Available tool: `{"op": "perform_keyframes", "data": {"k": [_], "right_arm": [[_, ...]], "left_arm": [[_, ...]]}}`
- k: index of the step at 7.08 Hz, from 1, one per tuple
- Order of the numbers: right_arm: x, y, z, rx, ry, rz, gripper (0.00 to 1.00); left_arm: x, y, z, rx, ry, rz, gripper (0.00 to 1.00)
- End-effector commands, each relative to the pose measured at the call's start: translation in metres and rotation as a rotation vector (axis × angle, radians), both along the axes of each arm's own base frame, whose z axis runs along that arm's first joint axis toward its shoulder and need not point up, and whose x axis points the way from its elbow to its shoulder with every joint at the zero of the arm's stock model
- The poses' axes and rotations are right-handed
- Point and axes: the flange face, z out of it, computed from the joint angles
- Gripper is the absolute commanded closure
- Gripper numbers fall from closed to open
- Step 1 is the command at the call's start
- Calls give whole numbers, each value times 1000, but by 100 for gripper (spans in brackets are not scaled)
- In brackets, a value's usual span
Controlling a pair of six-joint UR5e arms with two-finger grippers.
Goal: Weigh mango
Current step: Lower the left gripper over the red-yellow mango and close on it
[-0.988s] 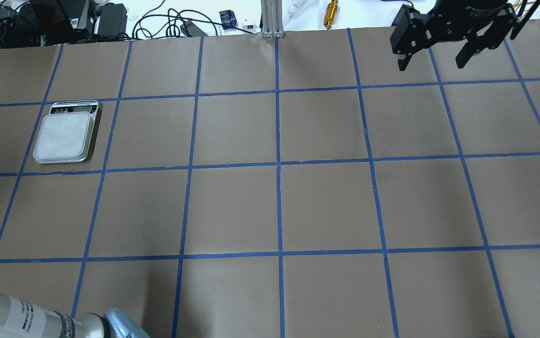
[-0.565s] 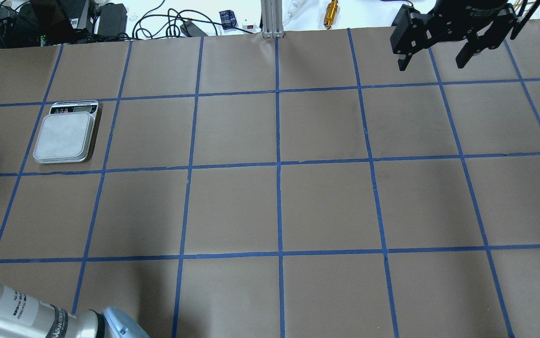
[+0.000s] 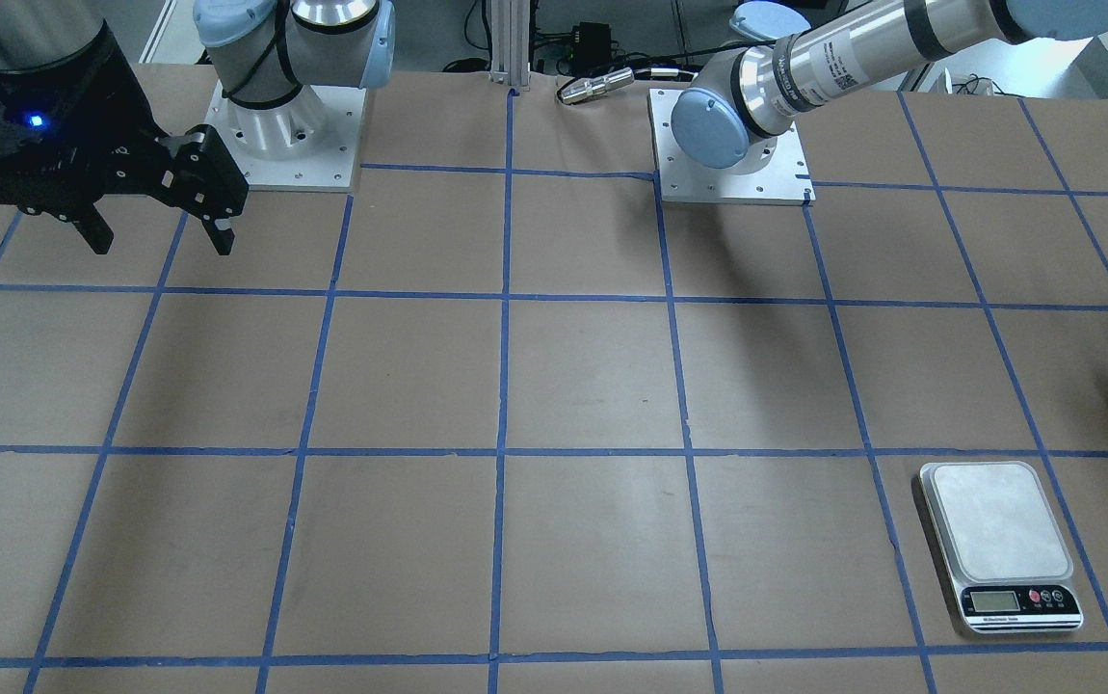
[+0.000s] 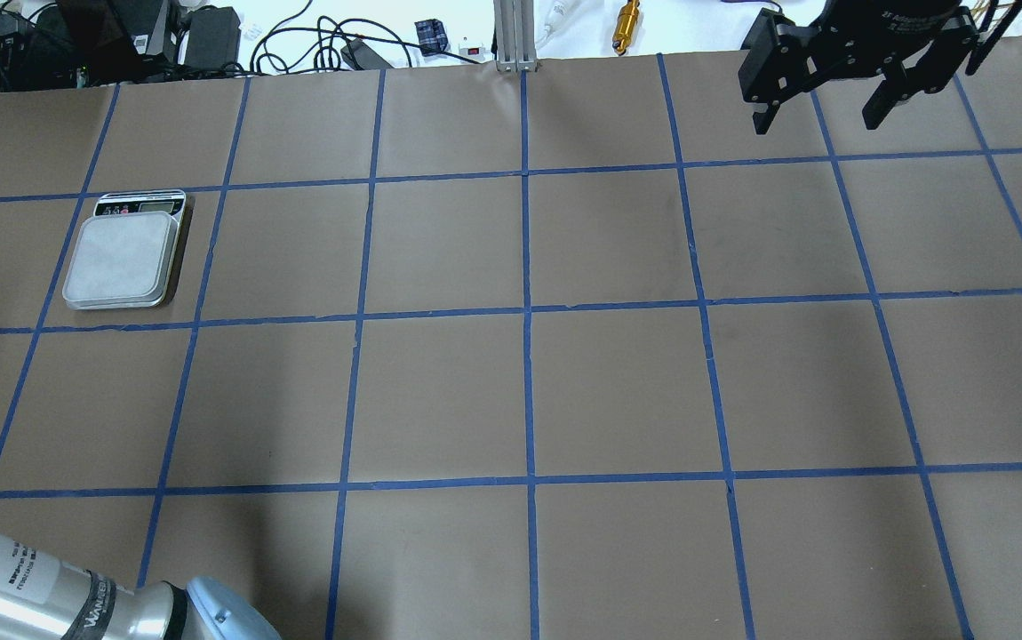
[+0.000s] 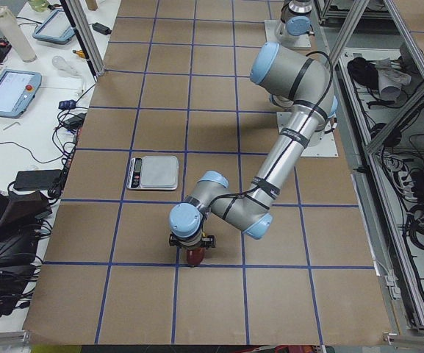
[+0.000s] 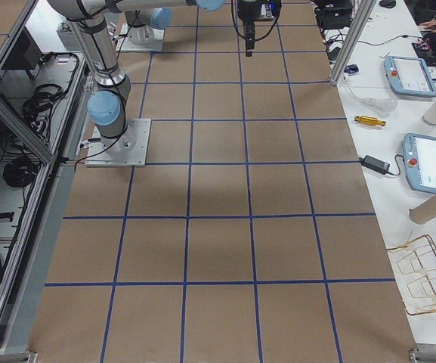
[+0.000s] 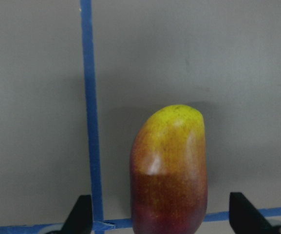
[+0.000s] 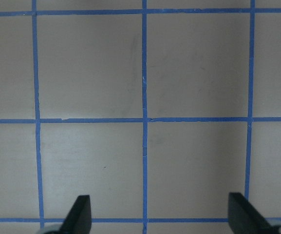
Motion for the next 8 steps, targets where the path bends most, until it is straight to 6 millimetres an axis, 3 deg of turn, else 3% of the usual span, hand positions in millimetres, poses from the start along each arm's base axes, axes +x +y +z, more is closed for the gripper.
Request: {"op": "perform_keyframes", "data": {"k": [1,5,6,8], "right_arm": [[0,0,1,-1,0,0,0],[0,0,0,0,-2,0,0],[0,0,0,0,-2,0,0],[0,0,0,0,0,0,0]], "left_arm": [[4,4,-20,10,13,-7,0],[-6,11,-59,5,9,-6,0],[-6,12,-59,2,9,-4,2],[-2,10,-54,-15,-2,-57,57]]}}
